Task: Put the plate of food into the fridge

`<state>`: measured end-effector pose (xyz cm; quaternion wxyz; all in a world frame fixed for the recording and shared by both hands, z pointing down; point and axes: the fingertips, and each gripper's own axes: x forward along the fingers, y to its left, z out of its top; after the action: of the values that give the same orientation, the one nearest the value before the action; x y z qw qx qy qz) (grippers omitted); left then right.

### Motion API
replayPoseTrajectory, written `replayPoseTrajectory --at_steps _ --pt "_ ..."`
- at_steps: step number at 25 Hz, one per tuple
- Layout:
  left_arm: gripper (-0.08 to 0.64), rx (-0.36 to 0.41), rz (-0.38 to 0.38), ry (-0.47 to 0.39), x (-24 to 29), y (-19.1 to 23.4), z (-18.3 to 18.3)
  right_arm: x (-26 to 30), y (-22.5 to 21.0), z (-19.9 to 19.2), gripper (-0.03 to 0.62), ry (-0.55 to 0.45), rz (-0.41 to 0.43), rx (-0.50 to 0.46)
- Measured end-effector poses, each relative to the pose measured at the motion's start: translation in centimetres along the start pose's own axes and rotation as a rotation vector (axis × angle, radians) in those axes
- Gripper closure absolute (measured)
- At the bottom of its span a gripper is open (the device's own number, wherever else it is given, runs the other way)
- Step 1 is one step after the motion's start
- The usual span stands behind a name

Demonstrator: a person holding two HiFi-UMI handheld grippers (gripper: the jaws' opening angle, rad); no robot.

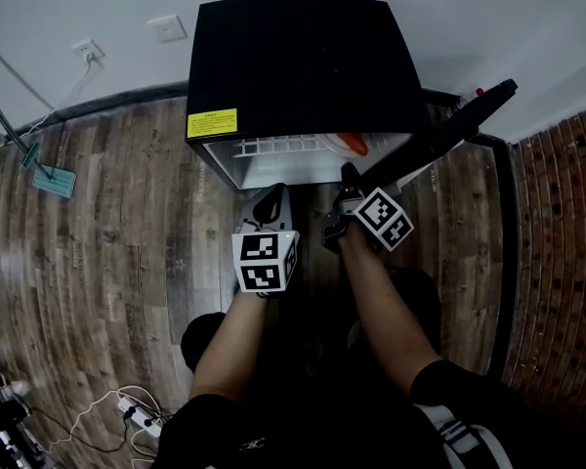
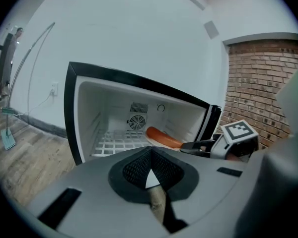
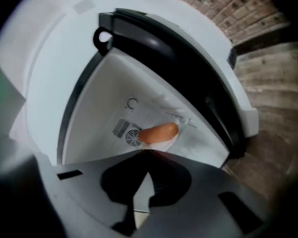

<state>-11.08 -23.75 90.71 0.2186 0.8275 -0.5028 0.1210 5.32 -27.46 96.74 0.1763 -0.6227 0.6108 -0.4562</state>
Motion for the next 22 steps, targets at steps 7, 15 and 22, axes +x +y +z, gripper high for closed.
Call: replayPoseTrajectory --at_steps 7,15,22 --pt "0.563 0.032 0.031 0.037 -4.0 -1.2 6.5 -6.6 10.6 3.7 0.579 -0.009 0.048 -0.743" --pt "0.564 0.021 -0.014 0.024 -14.0 -8.7 24.2 -16.5 29.2 15.3 0.579 -0.086 0.066 -0.922" --pt "0.563 0.013 -0.045 -0.030 -21.8 -16.1 40.4 -26.7 43.2 25.5 0.580 -0.103 0.069 -0.925"
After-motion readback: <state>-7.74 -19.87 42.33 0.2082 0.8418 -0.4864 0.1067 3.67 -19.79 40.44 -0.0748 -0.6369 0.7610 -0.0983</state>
